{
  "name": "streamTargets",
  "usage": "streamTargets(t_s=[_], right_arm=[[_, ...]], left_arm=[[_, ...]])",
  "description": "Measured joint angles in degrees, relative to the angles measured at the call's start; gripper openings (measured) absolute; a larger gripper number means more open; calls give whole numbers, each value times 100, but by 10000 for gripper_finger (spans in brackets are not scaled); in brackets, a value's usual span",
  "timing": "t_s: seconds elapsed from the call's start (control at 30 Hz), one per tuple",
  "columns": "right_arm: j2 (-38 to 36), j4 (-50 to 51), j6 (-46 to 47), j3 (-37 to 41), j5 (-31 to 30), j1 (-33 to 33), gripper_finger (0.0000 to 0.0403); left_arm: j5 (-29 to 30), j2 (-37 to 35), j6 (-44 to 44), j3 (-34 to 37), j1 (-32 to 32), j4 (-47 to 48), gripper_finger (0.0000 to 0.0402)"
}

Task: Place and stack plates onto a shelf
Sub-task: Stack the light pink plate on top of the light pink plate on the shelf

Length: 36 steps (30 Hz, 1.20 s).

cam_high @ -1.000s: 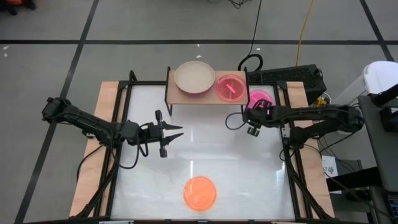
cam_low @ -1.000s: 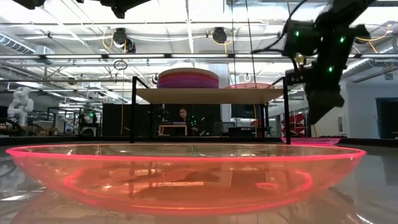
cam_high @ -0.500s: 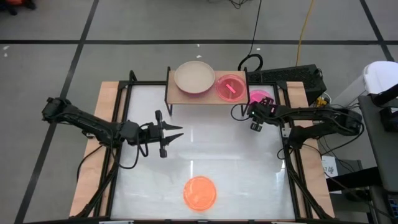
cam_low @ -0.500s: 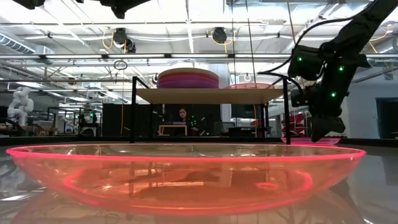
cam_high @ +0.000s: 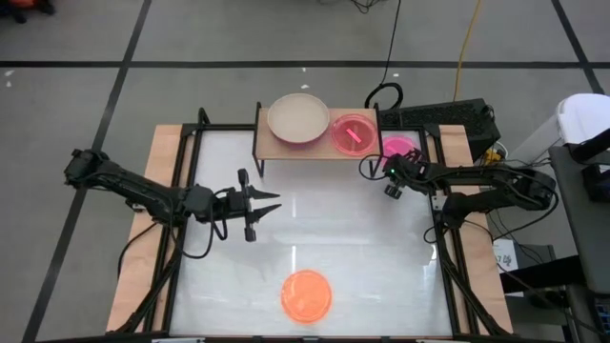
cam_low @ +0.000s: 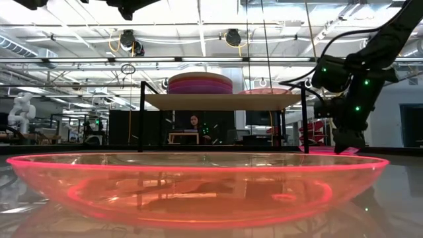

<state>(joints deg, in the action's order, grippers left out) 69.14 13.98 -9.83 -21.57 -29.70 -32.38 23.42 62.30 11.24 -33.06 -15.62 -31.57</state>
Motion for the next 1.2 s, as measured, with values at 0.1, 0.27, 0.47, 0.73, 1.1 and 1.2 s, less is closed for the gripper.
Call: streamTargets(t_s=[0.1, 0.27, 0.47, 0.73, 1.1, 1.2], right_arm=[[2, -2, 90, 18, 83, -20, 29], [-2, -377, 304, 31, 330, -25, 7], [-217, -744, 754, 31, 443, -17, 1], [-1167, -888, 1222, 31, 242, -17, 0], [-2974, -1034, 1494, 25, 129, -15, 0], [-3319, -1392, 1390, 24, 131, -13, 0]], left_arm=[[-2, 0, -16, 0, 0, 2, 113], [-2, 2, -90, 0, 0, 2, 113], [-4, 2, -107, 0, 0, 2, 113], [-4, 2, -107, 0, 0, 13, 113], [-4, 4, -107, 0, 0, 11, 113], [-4, 4, -107, 0, -2, 11, 113]])
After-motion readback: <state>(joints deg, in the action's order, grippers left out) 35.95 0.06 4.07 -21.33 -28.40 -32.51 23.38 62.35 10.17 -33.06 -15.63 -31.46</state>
